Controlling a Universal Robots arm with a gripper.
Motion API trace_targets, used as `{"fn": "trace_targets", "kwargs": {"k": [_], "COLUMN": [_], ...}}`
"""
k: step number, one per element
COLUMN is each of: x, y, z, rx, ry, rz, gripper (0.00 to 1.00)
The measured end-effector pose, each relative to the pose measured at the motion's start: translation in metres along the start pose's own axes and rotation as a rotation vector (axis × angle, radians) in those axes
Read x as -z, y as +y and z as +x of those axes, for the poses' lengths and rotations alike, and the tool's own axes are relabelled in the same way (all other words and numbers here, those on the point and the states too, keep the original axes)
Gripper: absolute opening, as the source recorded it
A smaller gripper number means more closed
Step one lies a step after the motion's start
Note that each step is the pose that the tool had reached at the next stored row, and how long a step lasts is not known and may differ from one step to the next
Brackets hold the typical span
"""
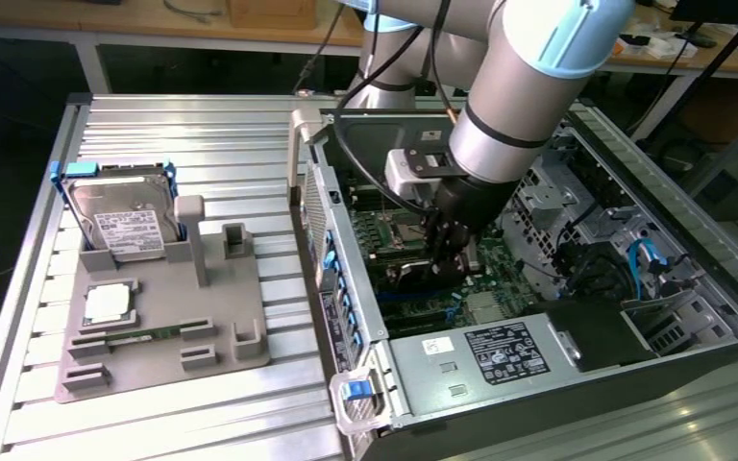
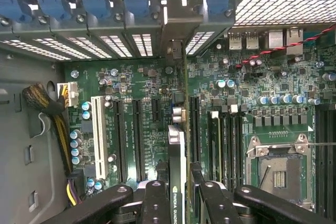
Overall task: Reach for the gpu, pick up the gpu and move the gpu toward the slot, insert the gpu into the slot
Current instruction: 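Insert the gpu into the slot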
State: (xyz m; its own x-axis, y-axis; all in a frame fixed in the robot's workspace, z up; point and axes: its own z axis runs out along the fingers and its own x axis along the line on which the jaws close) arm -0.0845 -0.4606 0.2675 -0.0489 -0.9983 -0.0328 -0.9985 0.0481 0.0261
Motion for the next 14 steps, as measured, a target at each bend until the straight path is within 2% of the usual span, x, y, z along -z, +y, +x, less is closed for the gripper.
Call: {"fn": "trace_targets", "kwargs": {"k": [6, 11, 14], "x": [-0.0042, -0.0044, -0.0013], "y": [0.0, -0.0001, 0.0], "z": [0.0001, 0.0001, 0.0], "rx": [-0.001, -0.002, -0.002], "ry": [-0.0001, -0.0001, 0.0007], "rz": [-0.0006, -0.0002, -0.0001], "gripper": [0.27, 0.27, 0.27]}}
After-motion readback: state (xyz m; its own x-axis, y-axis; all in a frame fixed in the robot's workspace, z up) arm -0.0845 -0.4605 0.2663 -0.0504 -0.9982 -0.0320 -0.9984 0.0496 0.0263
